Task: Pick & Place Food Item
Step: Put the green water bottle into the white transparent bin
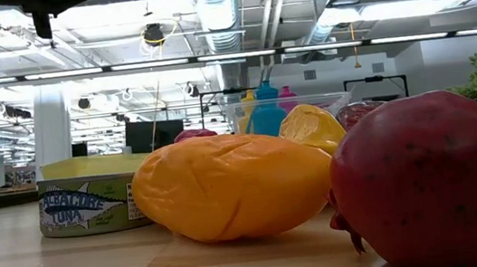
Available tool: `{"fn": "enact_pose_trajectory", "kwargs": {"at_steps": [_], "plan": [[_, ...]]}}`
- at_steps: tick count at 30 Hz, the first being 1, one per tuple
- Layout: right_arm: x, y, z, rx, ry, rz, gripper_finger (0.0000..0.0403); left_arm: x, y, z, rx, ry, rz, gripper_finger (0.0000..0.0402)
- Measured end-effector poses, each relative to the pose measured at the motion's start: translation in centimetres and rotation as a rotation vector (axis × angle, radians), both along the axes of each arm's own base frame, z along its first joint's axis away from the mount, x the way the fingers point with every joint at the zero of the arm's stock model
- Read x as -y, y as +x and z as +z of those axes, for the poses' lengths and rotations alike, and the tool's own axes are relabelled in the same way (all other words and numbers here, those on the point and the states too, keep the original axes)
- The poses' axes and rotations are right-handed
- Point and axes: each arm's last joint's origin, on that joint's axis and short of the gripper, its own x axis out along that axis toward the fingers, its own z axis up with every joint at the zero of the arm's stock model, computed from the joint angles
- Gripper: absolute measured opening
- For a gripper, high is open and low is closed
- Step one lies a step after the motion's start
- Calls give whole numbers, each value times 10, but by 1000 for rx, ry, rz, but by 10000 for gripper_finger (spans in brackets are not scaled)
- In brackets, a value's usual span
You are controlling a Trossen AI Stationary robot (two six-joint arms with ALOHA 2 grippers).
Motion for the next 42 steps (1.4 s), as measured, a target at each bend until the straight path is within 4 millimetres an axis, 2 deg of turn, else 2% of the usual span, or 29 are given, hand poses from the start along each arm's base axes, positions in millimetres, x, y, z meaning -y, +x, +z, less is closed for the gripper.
{"fn": "enact_pose_trajectory", "kwargs": {"at_steps": [5,11,14,23,27,31,34,39,42], "plan": [[-2,1,-11,-4,3,-1,230,0,0,0,0,0,0,0],[-2,1,-11,-7,2,-8,224,0,0,0,1,0,0,0],[-2,1,-11,-16,6,-7,197,0,0,0,1,0,-1,0],[-2,0,-10,-34,19,-1,77,0,0,0,1,0,-1,0],[-2,0,-10,-33,19,0,52,0,0,0,1,0,-1,0],[0,-1,-8,-37,27,-38,46,0,0,0,1,0,-1,0],[5,-2,0,-47,13,-58,44,0,0,0,1,-1,5,0],[26,-5,26,-48,-13,-93,44,-1,0,0,-1,-7,29,0],[40,-1,45,19,3,-91,44,-1,0,0,-1,-7,29,0]]}}
